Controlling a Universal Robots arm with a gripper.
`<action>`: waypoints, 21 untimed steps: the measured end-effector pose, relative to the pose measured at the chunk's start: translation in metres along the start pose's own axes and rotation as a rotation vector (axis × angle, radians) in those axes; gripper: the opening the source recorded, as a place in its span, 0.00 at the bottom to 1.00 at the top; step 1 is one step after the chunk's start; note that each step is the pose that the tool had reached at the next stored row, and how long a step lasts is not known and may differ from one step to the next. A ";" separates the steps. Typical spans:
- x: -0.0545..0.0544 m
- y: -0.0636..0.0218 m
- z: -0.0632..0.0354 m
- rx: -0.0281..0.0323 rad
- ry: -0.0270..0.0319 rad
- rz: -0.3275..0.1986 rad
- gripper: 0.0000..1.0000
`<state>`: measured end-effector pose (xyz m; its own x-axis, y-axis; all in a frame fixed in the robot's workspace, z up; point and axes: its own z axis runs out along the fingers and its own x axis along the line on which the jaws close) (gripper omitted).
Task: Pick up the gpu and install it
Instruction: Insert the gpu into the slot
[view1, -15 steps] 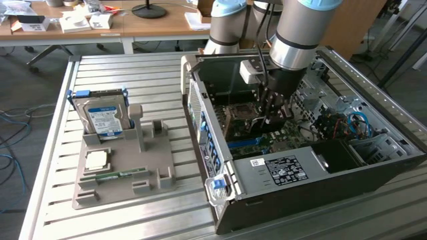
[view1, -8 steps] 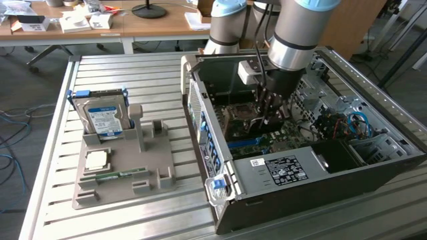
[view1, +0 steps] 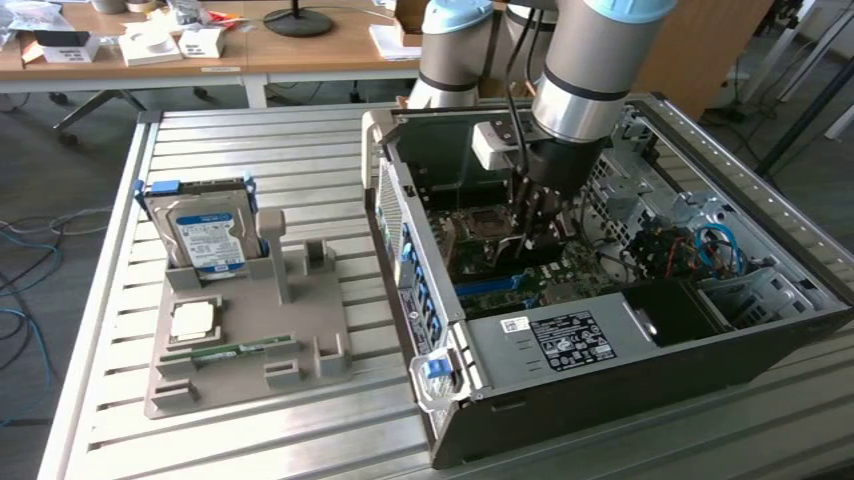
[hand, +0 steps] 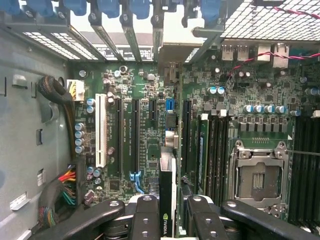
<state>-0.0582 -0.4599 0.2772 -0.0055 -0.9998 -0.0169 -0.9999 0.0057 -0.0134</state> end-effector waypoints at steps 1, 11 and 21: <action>0.000 0.0000 0.0000 -0.0001 0.0001 0.000 0.26; 0.000 0.0067 -0.0001 0.0010 0.0001 0.000 0.26; 0.000 0.0119 -0.0002 0.0014 0.0000 0.000 0.26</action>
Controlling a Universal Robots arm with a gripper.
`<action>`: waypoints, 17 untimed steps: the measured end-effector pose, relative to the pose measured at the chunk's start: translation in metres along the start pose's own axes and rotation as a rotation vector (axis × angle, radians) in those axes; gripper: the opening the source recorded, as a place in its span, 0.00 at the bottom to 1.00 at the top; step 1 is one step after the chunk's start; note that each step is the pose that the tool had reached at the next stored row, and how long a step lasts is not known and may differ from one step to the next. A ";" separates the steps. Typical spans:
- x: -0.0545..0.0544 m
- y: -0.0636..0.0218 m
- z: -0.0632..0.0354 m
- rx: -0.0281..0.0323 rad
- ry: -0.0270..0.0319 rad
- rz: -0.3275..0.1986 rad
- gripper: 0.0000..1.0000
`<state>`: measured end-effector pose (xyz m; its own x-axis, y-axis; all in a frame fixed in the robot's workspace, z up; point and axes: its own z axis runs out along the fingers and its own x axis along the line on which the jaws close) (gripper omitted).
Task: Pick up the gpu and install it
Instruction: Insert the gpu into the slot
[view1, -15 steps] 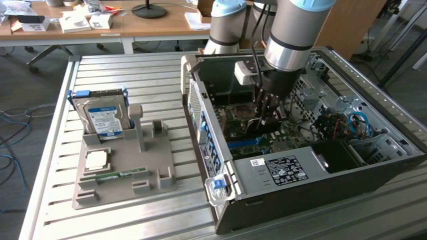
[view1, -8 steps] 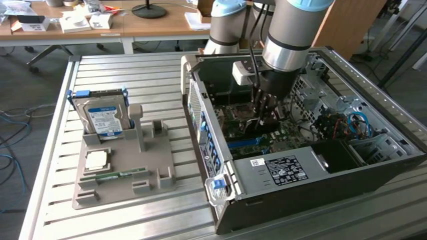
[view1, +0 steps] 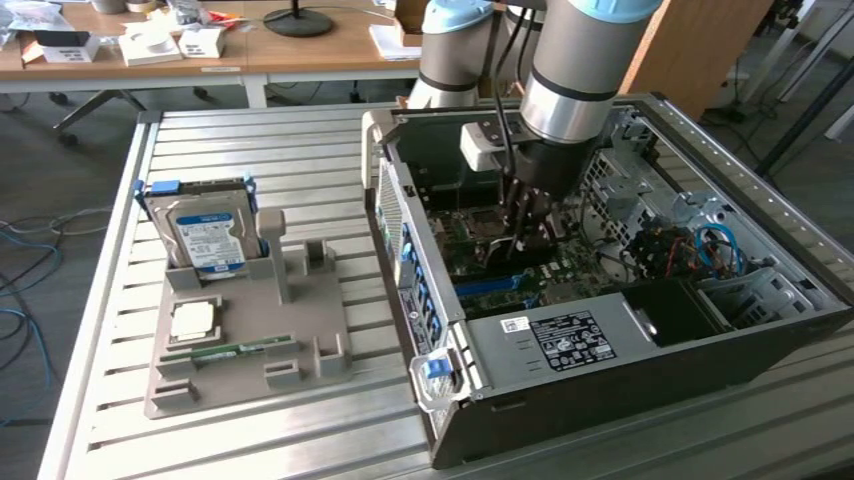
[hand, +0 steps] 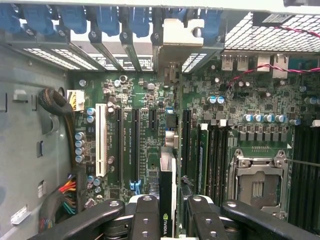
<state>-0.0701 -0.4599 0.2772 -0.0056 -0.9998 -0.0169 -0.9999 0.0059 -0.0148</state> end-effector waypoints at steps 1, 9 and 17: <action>0.000 0.0003 0.0000 0.0000 0.0000 0.000 0.26; 0.000 0.0012 0.0000 0.0000 0.0000 0.000 0.26; 0.000 0.0054 -0.0001 0.0000 0.0000 0.000 0.26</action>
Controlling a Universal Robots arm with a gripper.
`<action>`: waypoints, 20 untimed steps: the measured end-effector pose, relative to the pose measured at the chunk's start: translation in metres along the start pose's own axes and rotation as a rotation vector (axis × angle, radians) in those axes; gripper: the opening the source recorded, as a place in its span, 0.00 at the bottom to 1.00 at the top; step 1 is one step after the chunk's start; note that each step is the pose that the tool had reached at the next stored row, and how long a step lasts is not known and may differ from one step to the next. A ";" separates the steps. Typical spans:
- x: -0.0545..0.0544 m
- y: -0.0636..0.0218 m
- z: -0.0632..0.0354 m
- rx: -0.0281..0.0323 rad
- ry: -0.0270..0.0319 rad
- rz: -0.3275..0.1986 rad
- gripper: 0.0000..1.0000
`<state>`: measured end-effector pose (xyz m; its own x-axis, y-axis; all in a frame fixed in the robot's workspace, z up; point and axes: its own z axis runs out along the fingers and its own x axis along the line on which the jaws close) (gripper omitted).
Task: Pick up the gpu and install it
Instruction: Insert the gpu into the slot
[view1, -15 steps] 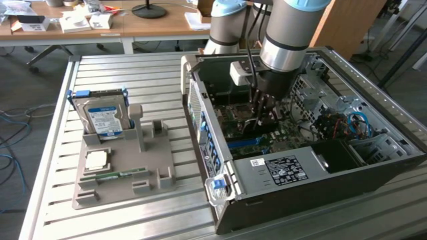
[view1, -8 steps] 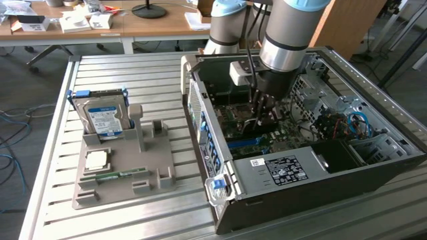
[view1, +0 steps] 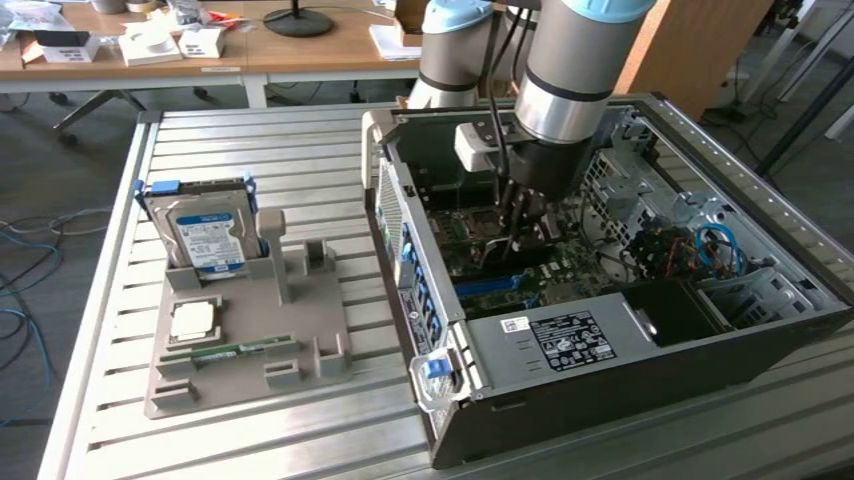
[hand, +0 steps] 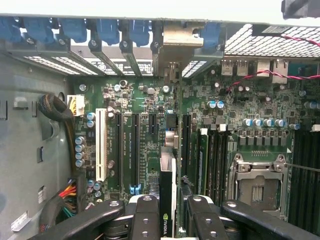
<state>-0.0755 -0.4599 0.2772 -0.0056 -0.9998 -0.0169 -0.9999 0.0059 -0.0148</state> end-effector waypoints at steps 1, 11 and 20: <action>0.000 0.0000 0.0000 0.0000 0.0000 0.000 0.26; 0.000 0.0003 0.0042 0.0005 -0.0002 0.000 0.26; 0.000 0.0010 0.0085 0.0013 -0.0001 0.000 0.26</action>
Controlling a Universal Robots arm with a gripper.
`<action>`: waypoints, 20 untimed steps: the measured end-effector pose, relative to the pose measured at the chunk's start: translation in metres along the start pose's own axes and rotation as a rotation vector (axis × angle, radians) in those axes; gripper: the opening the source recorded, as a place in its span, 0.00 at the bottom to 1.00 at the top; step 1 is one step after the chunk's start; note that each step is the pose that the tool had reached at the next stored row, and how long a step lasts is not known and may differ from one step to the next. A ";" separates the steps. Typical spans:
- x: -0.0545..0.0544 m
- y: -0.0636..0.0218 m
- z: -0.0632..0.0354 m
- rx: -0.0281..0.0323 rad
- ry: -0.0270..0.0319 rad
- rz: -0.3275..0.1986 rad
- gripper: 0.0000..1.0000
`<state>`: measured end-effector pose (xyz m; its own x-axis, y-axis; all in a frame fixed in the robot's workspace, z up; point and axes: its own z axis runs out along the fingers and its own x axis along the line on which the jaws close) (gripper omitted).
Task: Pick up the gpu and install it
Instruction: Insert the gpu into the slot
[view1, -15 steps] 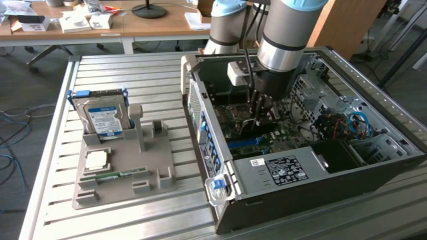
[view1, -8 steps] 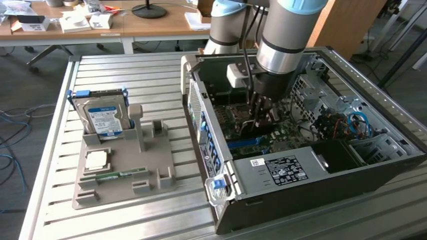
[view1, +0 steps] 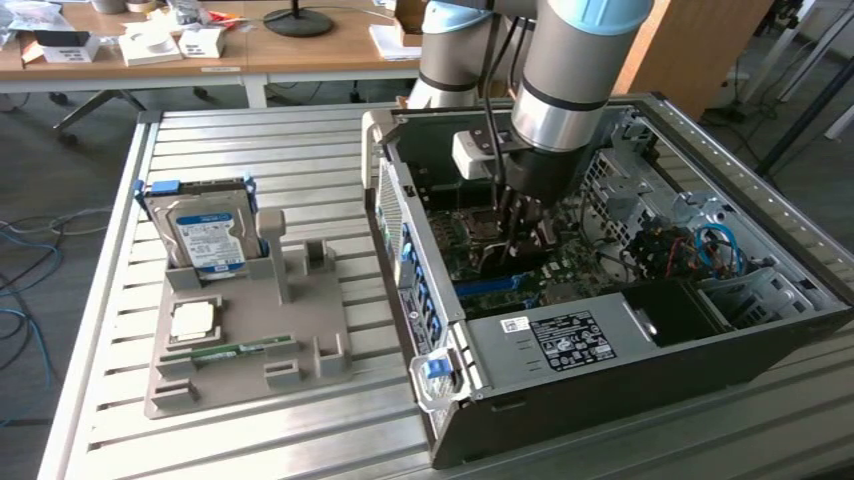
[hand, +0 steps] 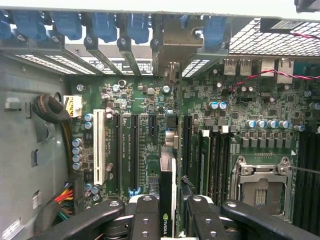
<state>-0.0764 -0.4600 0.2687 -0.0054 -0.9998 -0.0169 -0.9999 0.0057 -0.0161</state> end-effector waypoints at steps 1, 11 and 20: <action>0.000 0.0000 0.0001 0.0000 0.0000 0.000 0.26; 0.000 0.0007 0.0044 0.0001 -0.0002 0.000 0.26; 0.000 0.0019 0.0056 0.0013 -0.0003 0.000 0.26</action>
<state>-0.0782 -0.4599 0.2630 -0.0056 -0.9998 -0.0173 -0.9998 0.0059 -0.0173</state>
